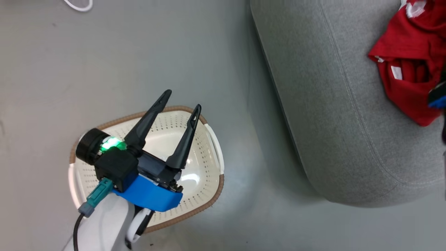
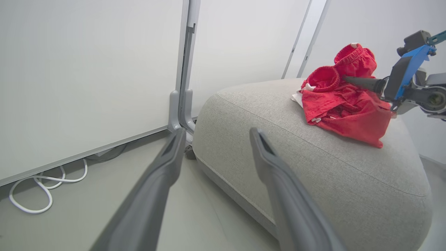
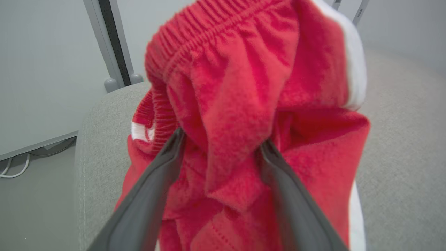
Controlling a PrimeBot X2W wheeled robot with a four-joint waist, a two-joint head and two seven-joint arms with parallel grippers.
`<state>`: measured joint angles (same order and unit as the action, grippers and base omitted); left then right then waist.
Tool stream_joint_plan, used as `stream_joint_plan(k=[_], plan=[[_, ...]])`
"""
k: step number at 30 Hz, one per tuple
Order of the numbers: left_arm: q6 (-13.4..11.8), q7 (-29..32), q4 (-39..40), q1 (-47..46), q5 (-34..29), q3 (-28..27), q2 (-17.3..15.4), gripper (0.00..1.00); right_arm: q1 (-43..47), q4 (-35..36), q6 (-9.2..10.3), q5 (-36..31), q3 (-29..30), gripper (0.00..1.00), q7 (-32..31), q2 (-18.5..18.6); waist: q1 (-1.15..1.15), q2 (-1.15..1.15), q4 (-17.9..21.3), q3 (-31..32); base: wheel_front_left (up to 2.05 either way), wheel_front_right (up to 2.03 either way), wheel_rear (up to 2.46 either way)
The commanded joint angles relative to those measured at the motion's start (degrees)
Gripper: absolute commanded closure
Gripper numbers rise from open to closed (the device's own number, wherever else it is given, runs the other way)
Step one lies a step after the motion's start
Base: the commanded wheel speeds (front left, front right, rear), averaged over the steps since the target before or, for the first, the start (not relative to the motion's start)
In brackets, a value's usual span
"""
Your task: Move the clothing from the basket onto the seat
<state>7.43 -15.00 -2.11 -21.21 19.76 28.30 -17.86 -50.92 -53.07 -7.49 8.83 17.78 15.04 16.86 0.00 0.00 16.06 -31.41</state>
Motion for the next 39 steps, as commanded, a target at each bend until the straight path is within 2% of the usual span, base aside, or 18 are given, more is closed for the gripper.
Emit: stream_joint_plan(k=[1,9,20,29,39], plan=[[0.05,-0.27,-0.21,0.32,0.19,-0.43,0.28,0.0,1.57,0.4,-0.01,0.4,-0.62,0.0,0.16,0.27,0.0,0.0,-1.3,2.16,0.0,0.0,0.0],[0.05,-0.27,-2.84,3.37,1.19,-1.74,4.73,0.0,12.98,8.67,0.0,3.48,-3.33,0.0,0.17,1.47,0.0,0.0,-4.46,10.37,0.0,0.0,0.0],[0.05,-0.26,-7.49,9.7,0.72,-8.54,9.62,0.0,29.75,25.24,-0.01,1.44,-7.17,0.0,-4.2,-3.93,0.0,0.0,-8.75,20.77,0.0,0.0,0.0],[0.05,-0.27,-11.61,13.85,0.12,-13.19,11.09,0.0,39.19,36.24,0.0,-2.47,-11.82,0.0,-6.72,-7.89,0.0,0.0,-12.63,26.64,0.0,0.0,0.0],[0.05,-0.27,-15.98,17.35,-0.78,-19.28,11.83,0.0,46.0,42.26,-0.01,-3.11,-12.4,0.0,-7.32,-10.93,0.0,0.0,-16.24,30.73,0.0,0.0,0.0]])
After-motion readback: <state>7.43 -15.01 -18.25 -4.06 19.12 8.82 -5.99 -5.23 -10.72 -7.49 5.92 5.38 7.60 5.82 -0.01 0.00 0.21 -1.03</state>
